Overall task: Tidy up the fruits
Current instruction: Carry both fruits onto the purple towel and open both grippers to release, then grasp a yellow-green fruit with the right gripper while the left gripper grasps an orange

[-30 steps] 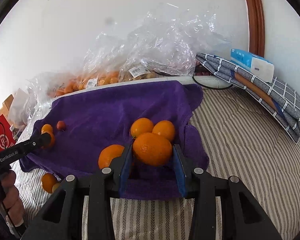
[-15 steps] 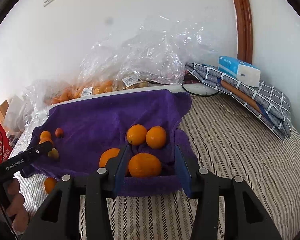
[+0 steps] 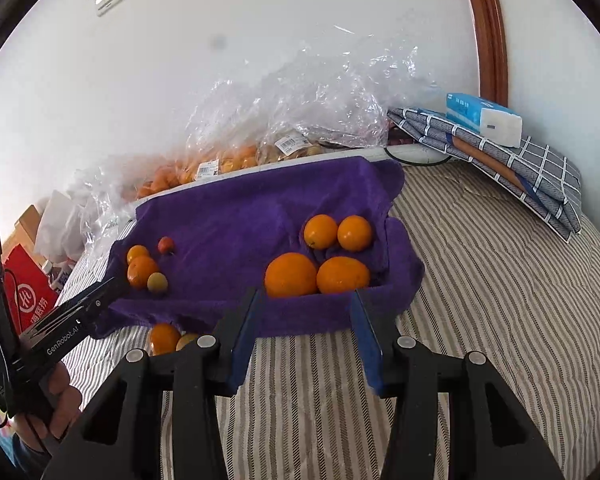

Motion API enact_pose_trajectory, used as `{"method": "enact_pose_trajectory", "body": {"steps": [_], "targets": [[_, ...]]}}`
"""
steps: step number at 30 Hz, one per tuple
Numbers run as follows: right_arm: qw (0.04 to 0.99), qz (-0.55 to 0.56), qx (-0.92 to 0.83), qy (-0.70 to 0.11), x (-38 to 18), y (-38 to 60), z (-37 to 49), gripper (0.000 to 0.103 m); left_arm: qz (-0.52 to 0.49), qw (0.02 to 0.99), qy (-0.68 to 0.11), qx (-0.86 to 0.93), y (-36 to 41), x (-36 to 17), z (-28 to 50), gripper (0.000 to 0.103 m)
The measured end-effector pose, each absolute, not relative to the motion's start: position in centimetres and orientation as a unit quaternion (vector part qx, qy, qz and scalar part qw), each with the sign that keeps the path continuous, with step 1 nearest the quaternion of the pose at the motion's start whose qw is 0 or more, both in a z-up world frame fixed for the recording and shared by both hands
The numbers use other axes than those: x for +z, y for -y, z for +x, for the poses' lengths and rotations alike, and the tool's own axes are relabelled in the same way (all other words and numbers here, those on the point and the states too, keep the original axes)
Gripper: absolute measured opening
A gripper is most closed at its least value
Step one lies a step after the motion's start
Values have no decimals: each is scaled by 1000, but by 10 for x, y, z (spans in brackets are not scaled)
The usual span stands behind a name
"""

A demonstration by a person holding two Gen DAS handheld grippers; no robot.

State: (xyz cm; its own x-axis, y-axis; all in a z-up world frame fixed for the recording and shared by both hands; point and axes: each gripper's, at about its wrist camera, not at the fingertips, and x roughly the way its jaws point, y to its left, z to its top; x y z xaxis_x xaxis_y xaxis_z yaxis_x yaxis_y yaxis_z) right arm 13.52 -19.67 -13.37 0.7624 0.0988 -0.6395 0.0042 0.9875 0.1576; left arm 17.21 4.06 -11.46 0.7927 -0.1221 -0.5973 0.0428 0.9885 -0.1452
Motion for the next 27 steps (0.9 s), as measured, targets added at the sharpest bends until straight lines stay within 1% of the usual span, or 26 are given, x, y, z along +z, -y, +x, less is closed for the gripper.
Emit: {"method": "enact_pose_trajectory", "body": {"steps": [1,8,18,23,27], "targets": [[935,72,28,-345,-135,193,133,47,-60,945,-318,-39,-44,-115,168,46],[927,64,52,-365,-149,168,130,47,-65,940,-335,-3,-68,-122,152,46],[919,56,69,-384,-163,146,132,47,-96,924,-368,29,-88,-135,161,46],[918,51,89,-383,-167,134,135,47,-102,920,-378,26,-90,-138,164,46],[909,55,116,-397,-175,124,144,46,-106,920,-376,22,-91,-138,163,46]]}}
